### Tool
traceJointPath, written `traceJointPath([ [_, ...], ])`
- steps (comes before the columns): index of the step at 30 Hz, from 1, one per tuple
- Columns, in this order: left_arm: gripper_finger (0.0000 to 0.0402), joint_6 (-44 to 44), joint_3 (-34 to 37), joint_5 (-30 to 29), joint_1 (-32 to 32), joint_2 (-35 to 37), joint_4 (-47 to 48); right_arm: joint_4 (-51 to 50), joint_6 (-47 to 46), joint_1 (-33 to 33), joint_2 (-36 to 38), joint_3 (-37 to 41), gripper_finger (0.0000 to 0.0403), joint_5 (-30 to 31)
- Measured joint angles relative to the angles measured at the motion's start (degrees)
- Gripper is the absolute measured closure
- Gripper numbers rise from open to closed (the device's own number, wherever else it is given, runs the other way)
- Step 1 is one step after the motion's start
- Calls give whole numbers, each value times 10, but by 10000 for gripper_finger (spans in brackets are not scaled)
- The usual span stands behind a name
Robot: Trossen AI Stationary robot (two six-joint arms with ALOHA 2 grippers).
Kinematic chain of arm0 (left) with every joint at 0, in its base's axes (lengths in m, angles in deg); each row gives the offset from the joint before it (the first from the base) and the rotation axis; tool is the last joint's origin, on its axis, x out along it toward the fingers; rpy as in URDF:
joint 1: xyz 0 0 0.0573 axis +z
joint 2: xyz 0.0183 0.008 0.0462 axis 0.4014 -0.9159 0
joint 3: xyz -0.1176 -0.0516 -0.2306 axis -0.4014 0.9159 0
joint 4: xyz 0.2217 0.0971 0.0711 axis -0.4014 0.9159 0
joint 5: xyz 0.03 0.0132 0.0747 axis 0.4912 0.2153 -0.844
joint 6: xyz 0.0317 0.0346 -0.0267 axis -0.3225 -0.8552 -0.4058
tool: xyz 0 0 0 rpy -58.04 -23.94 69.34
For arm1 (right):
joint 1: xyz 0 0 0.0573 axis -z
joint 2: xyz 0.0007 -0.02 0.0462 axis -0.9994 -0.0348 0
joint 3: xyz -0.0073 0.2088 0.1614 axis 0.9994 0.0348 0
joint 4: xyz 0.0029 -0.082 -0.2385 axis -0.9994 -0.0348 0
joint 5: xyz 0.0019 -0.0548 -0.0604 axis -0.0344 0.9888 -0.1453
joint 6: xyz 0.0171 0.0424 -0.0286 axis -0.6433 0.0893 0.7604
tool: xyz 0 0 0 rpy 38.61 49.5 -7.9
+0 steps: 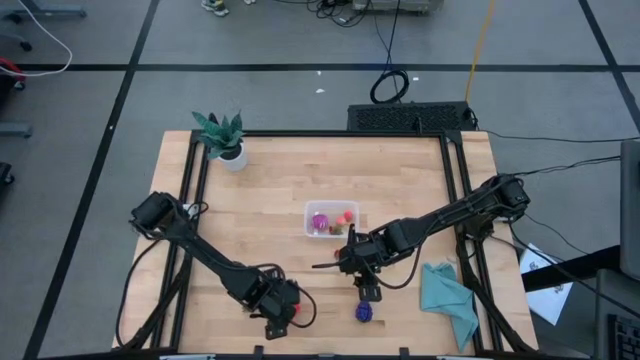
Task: Pick and placing Produce into tupperware
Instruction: Put the pink dragon fruit into the transparent bin
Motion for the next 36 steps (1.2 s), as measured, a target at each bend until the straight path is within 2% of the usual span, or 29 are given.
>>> traceJointPath([
  [6,89,-16,0,21,8,-25,-3,7,0,0,0,0,234,0],
  [30,91,-36,0,31,18,-25,-14,15,0,0,0,0,234,0],
  [36,128,-50,0,31,18,-25,-35,15,0,0,0,0,234,0],
])
